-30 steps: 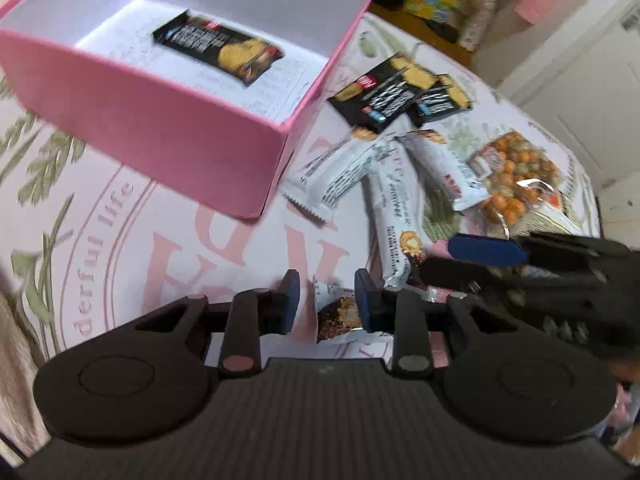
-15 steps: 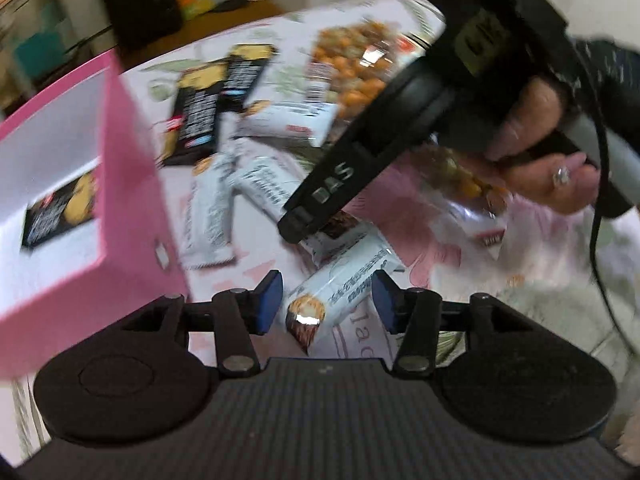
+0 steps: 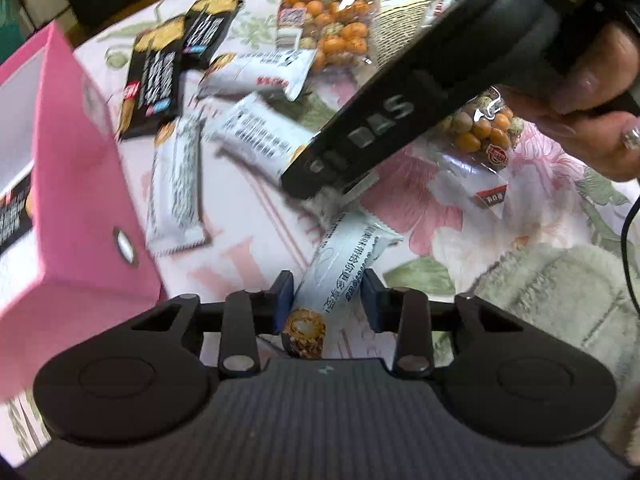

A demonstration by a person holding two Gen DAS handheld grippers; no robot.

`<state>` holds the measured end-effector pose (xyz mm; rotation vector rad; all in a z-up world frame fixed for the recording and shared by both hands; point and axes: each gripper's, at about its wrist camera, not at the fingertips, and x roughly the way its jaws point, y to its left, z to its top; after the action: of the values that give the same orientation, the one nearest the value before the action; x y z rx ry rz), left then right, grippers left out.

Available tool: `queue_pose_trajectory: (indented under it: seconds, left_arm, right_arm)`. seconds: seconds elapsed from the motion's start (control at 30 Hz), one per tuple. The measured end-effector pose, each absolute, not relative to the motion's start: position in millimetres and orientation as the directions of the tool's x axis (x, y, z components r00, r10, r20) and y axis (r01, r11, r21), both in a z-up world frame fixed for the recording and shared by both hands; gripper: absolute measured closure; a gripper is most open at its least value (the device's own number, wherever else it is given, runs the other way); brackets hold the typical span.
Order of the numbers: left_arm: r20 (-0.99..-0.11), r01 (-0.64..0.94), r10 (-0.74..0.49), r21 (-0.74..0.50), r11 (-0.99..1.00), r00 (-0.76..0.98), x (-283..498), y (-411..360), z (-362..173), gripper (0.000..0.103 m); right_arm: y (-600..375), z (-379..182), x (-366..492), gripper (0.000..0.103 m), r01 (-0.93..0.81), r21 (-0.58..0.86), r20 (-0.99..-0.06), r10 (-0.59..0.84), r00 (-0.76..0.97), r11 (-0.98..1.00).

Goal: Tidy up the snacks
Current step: 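Grasp a white wafer bar with the left gripper while the right gripper grasps another, then lower both held bars into the pink box and open both grippers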

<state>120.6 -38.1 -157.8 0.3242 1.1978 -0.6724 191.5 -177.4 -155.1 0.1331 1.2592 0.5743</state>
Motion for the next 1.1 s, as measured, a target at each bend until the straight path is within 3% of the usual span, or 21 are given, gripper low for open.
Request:
queue_pose_trajectory:
  seconds: [0.43,0.7,1.1]
  left_arm:
    - [-0.944,0.546,-0.261,-0.111,0.83,0.204,85,12,-115,0.072]
    - [-0.94,0.503,-0.259,-0.117,0.856,0.222,60,52,-72,0.072]
    - [-0.836,0.304,-0.278,-0.142,0.942,0.472,83,148,3,0.073]
  right_arm:
    - [-176,-124,141,0.071,-0.309,0.36,-0.878,0.432,0.208,0.88]
    - [-156,-75,107,0.071,-0.382,0.33,-0.886,0.423,0.19,0.863]
    - [-90,3,116,0.071,-0.561,0.28,-0.812,0.504,0.295,0.779]
